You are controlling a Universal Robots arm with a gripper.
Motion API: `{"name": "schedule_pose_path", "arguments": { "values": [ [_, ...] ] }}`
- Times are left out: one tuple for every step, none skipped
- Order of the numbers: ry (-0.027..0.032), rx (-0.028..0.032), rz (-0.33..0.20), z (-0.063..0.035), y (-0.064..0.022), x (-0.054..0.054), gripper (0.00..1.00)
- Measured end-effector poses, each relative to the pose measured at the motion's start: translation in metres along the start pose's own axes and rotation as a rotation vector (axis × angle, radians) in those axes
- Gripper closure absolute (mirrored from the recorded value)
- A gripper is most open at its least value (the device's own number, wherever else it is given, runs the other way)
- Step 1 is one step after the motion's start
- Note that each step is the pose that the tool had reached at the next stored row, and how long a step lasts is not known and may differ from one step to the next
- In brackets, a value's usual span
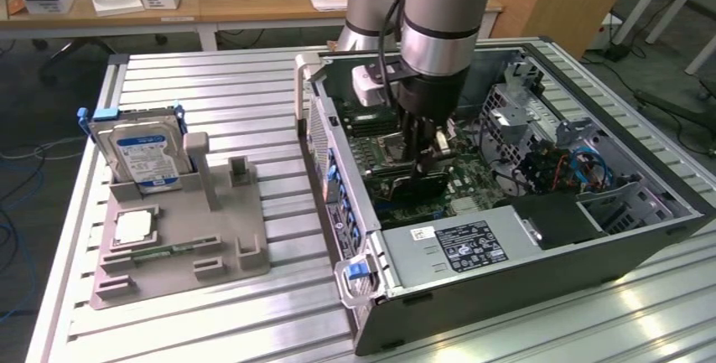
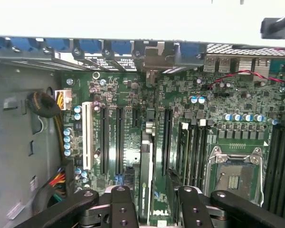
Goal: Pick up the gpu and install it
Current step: 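Insert the gpu into the slot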
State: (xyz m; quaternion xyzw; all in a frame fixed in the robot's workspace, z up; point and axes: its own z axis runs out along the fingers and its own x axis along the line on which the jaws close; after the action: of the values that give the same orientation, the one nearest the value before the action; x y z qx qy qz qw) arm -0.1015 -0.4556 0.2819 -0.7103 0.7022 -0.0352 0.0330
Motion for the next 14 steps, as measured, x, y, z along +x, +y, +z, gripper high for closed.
{"name": "schedule_pose_path", "arguments": {
  "values": [
    [0.0,0.0001,0.0,-0.0019,-0.0002,0.0,0.6],
    [-0.0001,0.0002,0.0,-0.0037,-0.0003,0.0,0.6],
    [0.0,0.0003,0.0,-0.0056,-0.0005,0.0,0.6],
    [0.0,0.0005,0.0,-0.0066,-0.0006,0.0,0.6],
    [-0.0002,0.0007,0.0,-0.0065,-0.0006,0.0,0.6],
    [-0.0002,0.0007,0.0,-0.0065,-0.0006,0.0,0.6],
    [-0.0002,0.0007,0.0,-0.0065,-0.0006,0.0,0.62],
    [-0.0002,0.0006,0.0,-0.0065,-0.0006,0.0,0.68],
    [0.0,0.0006,0.0,-0.0066,-0.0006,0.0,0.68],
    [0.0,0.0005,0.0,-0.0066,-0.0006,0.0,0.74],
    [0.0,0.0006,0.0,-0.0066,-0.0006,0.0,0.74],
    [-0.0001,0.0005,0.0,-0.0066,-0.0006,0.0,0.8],
    [0.0,0.0005,0.0,-0.0066,-0.0006,0.0,0.86],
    [-0.0001,0.0006,0.0,-0.0066,-0.0006,0.0,0.86]
  ]
}}
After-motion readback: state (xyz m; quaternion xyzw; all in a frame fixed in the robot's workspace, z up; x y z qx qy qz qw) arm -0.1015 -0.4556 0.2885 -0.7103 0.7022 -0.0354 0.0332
